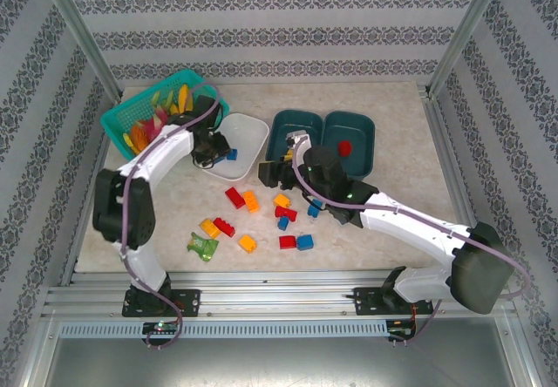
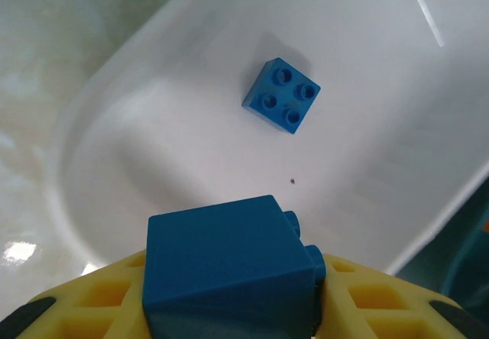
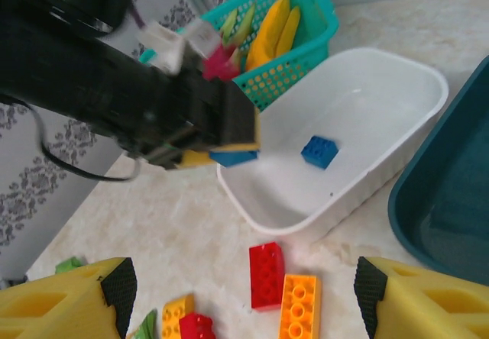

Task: Sort the legos into containers by color

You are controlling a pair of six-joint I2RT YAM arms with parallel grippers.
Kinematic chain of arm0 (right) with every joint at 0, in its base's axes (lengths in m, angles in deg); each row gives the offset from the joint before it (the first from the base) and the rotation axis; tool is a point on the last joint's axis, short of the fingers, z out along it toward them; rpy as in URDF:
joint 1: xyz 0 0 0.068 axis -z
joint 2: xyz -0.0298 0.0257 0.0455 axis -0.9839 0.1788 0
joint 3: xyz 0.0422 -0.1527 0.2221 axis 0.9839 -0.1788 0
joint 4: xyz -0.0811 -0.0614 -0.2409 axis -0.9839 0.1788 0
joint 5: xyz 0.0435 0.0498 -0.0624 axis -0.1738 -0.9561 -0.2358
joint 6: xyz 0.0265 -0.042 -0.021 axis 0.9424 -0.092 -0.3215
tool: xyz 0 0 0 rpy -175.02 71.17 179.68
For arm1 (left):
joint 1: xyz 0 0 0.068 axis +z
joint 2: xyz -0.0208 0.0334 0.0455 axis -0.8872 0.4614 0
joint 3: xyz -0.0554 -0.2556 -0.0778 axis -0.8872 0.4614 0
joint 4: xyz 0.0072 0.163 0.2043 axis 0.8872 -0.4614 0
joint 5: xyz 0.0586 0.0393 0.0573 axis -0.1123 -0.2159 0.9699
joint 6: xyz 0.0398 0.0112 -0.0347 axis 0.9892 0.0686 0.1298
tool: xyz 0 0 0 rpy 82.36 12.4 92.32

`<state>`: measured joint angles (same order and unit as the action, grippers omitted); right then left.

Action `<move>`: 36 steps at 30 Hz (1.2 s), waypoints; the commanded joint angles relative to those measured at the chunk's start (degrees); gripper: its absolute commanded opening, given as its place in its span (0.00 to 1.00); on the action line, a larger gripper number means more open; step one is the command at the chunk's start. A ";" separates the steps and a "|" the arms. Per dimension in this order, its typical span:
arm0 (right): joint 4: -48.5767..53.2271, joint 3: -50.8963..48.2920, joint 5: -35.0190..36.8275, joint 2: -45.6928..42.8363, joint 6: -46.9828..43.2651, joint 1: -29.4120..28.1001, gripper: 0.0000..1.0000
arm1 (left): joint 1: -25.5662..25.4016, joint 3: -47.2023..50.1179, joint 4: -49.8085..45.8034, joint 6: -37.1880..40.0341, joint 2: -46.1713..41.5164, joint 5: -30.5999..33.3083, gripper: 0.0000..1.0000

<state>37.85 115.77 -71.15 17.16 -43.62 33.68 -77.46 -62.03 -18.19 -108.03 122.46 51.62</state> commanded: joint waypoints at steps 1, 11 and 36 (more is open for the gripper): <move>2.37 2.01 2.55 0.23 0.90 0.73 0.77 | -1.19 -3.86 -4.96 2.78 4.37 0.38 0.41; 3.93 -0.36 3.44 -2.40 2.05 0.93 0.77 | -1.99 -7.65 -4.60 3.07 10.83 0.05 0.66; 8.05 2.96 -2.92 -4.90 -11.06 -1.86 0.77 | -2.31 14.20 -14.52 -9.12 -29.86 0.72 0.70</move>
<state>45.81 118.16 -70.12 13.48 -50.16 33.96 -79.40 -56.10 -26.06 -111.49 95.53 52.29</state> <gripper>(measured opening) 0.771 0.710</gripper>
